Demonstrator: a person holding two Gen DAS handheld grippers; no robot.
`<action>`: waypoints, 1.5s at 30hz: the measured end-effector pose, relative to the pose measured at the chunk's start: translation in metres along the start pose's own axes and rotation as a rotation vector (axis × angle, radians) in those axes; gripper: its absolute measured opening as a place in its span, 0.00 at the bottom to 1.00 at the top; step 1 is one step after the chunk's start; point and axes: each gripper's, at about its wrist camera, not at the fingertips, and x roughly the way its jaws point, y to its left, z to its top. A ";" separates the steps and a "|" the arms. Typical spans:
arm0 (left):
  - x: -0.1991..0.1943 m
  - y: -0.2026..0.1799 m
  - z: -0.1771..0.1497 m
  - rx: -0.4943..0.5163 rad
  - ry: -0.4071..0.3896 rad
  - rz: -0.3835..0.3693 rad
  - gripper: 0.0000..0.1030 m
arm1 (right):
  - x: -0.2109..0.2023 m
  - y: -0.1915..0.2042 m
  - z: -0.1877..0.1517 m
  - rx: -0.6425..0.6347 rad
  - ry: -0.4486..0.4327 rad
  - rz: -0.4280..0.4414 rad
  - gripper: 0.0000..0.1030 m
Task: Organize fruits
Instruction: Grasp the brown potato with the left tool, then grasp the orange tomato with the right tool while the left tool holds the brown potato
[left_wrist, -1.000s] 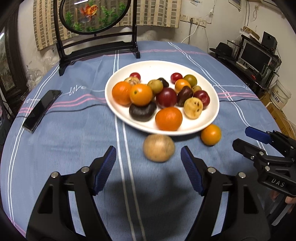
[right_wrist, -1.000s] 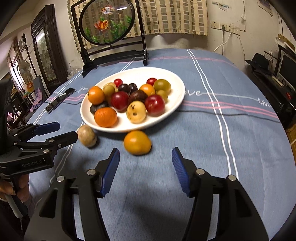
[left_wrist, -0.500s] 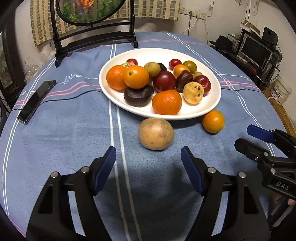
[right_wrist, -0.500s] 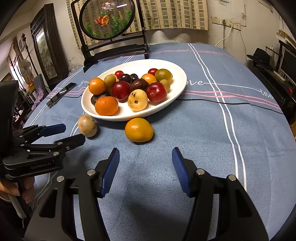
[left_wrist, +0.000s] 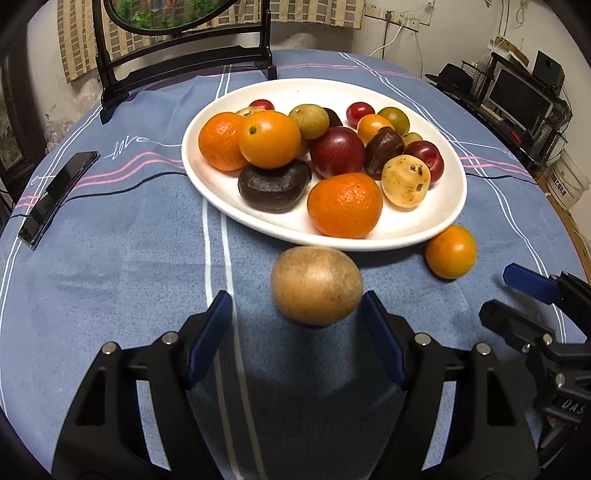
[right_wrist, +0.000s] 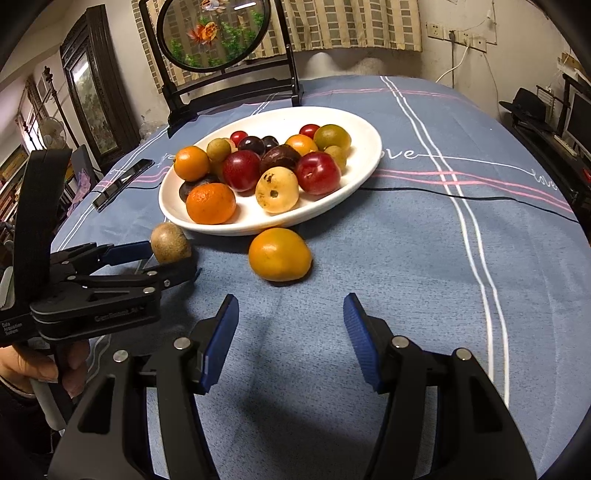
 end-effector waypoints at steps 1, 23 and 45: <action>0.001 0.000 0.002 -0.003 -0.001 -0.002 0.72 | 0.001 0.001 0.001 -0.003 0.002 0.002 0.58; -0.019 0.012 -0.001 -0.046 -0.029 -0.050 0.45 | 0.021 0.018 0.012 -0.045 0.051 0.005 0.58; -0.024 0.025 -0.009 -0.062 -0.025 -0.069 0.45 | 0.043 0.022 0.027 -0.055 0.087 -0.077 0.58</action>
